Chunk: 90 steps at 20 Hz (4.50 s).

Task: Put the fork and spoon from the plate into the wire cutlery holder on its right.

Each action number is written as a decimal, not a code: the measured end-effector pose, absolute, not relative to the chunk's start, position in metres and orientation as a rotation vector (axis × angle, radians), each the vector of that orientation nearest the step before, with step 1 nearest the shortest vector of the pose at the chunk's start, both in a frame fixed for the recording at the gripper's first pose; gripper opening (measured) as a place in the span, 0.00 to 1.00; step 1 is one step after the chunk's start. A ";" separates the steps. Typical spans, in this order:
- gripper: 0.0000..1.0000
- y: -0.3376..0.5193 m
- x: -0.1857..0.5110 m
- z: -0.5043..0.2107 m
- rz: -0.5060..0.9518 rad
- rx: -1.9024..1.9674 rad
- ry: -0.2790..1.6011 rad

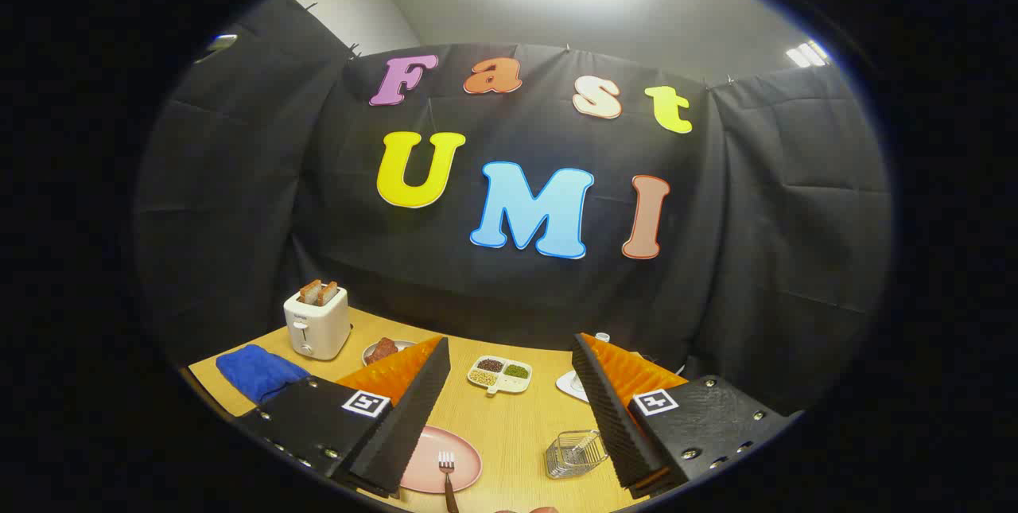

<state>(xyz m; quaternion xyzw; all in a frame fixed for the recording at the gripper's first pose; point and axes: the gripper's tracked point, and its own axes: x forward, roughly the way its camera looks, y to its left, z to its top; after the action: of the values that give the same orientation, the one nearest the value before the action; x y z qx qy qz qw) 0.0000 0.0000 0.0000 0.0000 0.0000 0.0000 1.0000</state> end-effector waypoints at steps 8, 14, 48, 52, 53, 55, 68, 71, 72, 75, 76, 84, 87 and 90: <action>0.95 -0.001 -0.003 -0.019 -0.010 0.026 0.049; 0.95 -0.001 -0.002 -0.021 -0.014 0.041 0.061; 0.75 0.072 -0.014 -0.256 0.254 -0.023 0.823; 0.48 0.079 -0.024 -0.285 0.264 0.035 0.952; 0.48 0.080 -0.027 -0.291 0.267 0.045 0.975; 0.48 0.080 -0.037 -0.300 0.278 0.048 1.019; 0.02 0.090 -0.048 -0.311 0.253 0.178 1.129; 0.02 0.091 -0.045 -0.298 0.261 0.198 1.091; 0.01 0.091 -0.043 -0.292 0.263 0.212 1.079; 0.02 0.083 -0.036 -0.273 0.249 0.240 1.045; 0.02 0.078 -0.034 -0.267 0.243 0.244 1.034; 0.02 -0.005 -0.026 -0.232 0.119 0.242 0.999; 0.02 -0.041 -0.029 -0.227 0.059 0.238 1.011; 0.01 -0.070 -0.034 -0.226 0.013 0.216 1.039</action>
<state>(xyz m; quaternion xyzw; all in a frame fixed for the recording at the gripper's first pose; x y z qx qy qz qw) -0.0336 -0.0704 -0.2259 0.1032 0.4956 0.0064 0.8624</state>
